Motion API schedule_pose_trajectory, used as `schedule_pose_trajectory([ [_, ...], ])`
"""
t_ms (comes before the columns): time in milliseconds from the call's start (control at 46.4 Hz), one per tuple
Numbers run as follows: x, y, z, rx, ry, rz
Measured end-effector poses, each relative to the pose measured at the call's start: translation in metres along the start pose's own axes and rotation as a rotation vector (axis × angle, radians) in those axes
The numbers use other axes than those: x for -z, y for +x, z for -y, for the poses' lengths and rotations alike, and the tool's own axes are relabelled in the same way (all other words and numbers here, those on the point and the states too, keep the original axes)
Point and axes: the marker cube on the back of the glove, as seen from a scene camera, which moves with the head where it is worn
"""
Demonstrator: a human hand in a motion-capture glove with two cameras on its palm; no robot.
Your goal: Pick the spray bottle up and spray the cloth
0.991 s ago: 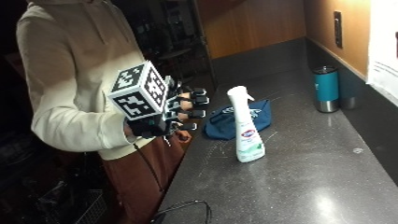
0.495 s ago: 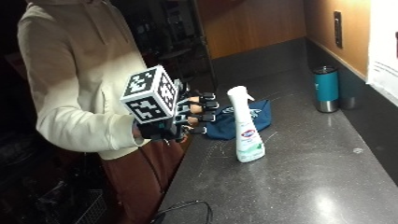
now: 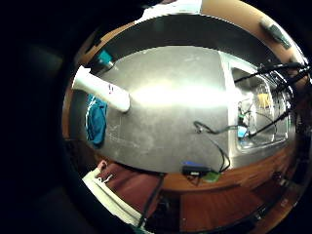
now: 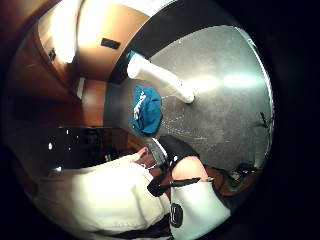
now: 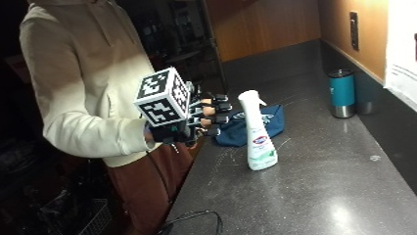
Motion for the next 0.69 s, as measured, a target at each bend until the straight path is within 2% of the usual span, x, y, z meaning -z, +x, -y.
schedule_pose_trajectory([
  [409, -0.017, -0.020, 0.006, 0.009, 0.019, 0.054],
  [689, -0.045, -0.033, 0.014, -0.008, 0.070, 0.178],
])
